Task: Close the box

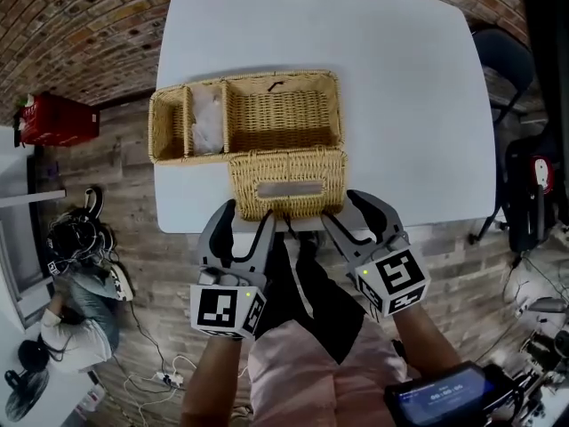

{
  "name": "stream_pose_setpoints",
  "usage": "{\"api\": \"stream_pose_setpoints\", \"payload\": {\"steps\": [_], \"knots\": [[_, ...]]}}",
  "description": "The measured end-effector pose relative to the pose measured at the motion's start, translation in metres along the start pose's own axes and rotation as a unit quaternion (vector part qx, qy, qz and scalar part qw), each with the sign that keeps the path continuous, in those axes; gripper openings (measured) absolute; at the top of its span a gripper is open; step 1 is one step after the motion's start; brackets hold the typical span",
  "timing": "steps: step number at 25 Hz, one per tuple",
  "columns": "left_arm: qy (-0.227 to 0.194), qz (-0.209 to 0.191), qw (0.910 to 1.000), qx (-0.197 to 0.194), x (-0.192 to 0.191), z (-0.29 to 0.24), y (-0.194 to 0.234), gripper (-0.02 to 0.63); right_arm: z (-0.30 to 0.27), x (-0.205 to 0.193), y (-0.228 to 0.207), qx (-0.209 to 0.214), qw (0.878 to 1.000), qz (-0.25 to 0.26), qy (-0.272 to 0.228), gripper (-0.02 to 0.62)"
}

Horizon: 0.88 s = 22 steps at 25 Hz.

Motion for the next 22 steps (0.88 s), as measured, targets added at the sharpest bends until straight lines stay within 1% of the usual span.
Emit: {"api": "stream_pose_setpoints", "payload": {"steps": [6,8,11,15,19,22], "knots": [[0.011,-0.003,0.9999,0.005,-0.006,-0.003,0.010,0.264,-0.005,-0.008,0.001,0.001,1.000,-0.004,0.013,0.236],[0.024,0.010,0.9996,-0.008,-0.012,-0.006,0.009,0.268,-0.007,-0.011,0.002,0.005,1.000,-0.010,0.019,0.238],[0.051,0.024,0.9973,-0.047,-0.023,-0.013,-0.002,0.273,-0.009,-0.014,0.005,0.015,0.999,-0.012,0.028,0.237],[0.055,0.032,0.9965,-0.055,-0.022,-0.011,-0.001,0.276,-0.009,-0.013,0.008,0.020,0.999,-0.015,0.030,0.236],[0.061,0.022,0.9961,-0.060,-0.017,-0.004,-0.005,0.275,0.000,-0.010,0.011,0.028,0.999,-0.019,0.030,0.232],[0.061,0.036,0.9958,-0.059,-0.011,0.003,-0.008,0.275,0.010,-0.007,0.016,0.041,0.998,-0.022,0.032,0.229]]}}
Point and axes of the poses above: the fingertips, and each gripper's own axes: z backward along the fingers, y to its left, x out of its top, the point moved 2 cm from there along z, backward along the fingers, and after that the axes turned 11 degrees about -z, right-handed, at the moved point
